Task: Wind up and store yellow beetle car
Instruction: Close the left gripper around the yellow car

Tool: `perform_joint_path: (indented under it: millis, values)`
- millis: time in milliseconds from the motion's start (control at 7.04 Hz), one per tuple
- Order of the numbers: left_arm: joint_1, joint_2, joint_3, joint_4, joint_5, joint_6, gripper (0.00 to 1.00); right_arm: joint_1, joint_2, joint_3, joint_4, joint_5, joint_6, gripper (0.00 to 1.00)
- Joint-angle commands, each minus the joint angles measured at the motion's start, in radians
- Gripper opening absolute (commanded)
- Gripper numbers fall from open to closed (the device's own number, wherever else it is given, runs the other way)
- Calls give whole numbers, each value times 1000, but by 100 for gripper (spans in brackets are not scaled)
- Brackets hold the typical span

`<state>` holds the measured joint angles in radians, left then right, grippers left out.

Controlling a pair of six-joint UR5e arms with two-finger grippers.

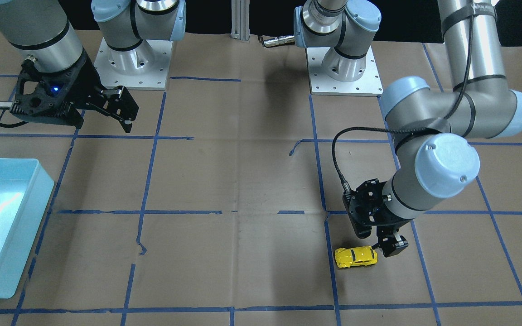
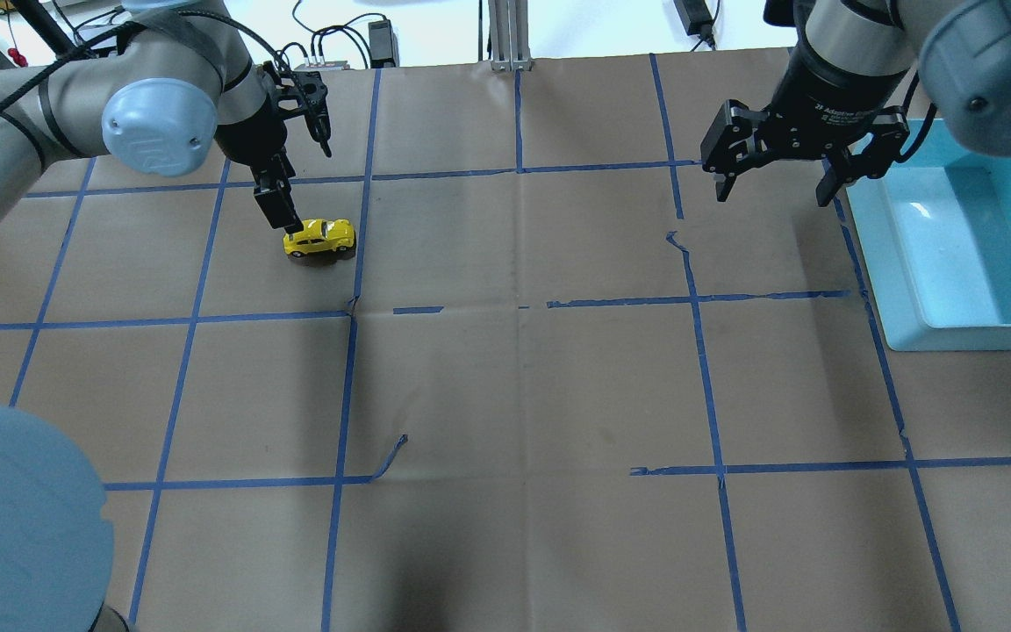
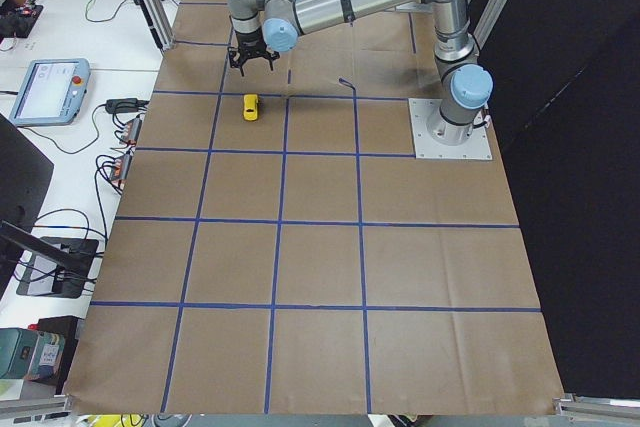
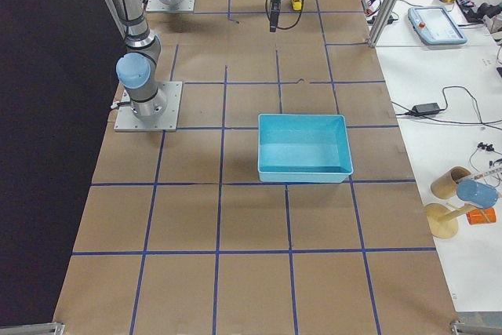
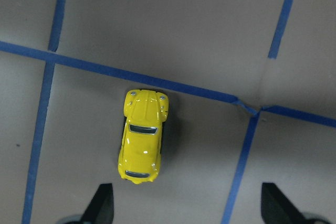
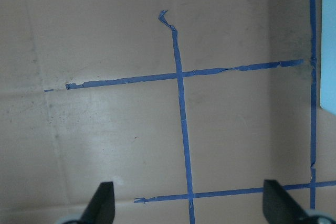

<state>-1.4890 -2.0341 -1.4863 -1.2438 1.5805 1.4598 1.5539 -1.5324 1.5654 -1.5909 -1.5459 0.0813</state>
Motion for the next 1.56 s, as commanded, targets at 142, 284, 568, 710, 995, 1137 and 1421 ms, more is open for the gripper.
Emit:
perform_joint_path:
  millis: [142,284,568,710,995,1137,1421]
  values:
    - [27,-129,40,62,1,155,96,0,0,1,-1,1,-2,100]
    - [21,-155,35,88,-2,155,96,-2,0,1,-6,1,-2,100]
    - [18,-196,29,139,1,157,94,-2,0,2,-6,3,-2,100]
    - [15,-201,29,139,1,154,86,-2,0,-1,-6,3,-2,100]
    - [12,-176,18,139,3,149,47,-2,0,-2,-7,6,0,100]
    - [9,-167,15,138,1,149,34,-2,0,-2,-8,7,0,100]
    - [3,-147,15,138,1,165,0,-2,0,-1,-8,6,0,100]
